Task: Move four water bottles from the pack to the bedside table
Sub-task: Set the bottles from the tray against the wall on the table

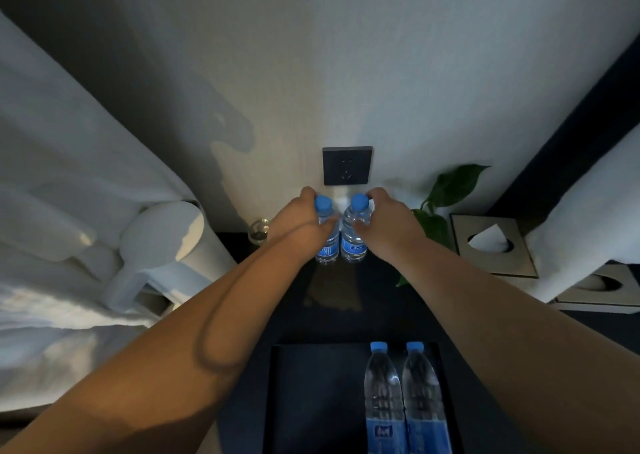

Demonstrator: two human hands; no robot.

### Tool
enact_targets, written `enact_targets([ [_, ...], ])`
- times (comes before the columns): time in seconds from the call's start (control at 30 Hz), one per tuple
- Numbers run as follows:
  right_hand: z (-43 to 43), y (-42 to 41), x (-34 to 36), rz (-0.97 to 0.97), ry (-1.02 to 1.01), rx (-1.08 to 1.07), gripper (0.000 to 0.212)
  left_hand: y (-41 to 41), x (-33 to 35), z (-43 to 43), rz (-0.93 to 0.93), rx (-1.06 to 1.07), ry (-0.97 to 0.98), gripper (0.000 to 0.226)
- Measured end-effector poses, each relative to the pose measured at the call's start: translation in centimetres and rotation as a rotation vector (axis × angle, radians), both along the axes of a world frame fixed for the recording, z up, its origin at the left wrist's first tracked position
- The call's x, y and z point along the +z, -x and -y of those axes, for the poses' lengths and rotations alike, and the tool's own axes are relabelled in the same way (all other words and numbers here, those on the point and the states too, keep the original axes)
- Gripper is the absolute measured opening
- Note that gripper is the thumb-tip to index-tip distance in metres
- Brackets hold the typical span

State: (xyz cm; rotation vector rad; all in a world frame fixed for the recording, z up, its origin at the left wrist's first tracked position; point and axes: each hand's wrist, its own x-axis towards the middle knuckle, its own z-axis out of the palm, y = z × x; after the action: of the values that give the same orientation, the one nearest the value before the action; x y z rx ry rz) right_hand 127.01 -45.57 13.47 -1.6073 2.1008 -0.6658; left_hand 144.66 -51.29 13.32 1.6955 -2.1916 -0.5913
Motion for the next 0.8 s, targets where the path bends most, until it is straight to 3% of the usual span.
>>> enact_targets([
  [0.2, -3.6, -0.9, -1.8, 0.027, 0.006, 0.006, 0.023, -1.3, -2.5, -3.5, -0.054, 0.046, -0.056, 0.055],
  [0.8, -14.8, 3.5, -8.9, -0.118, -0.472, 0.021, 0.022, 1.9, -8.7, -13.3, 0.051, -0.170, -0.337, 0.029],
])
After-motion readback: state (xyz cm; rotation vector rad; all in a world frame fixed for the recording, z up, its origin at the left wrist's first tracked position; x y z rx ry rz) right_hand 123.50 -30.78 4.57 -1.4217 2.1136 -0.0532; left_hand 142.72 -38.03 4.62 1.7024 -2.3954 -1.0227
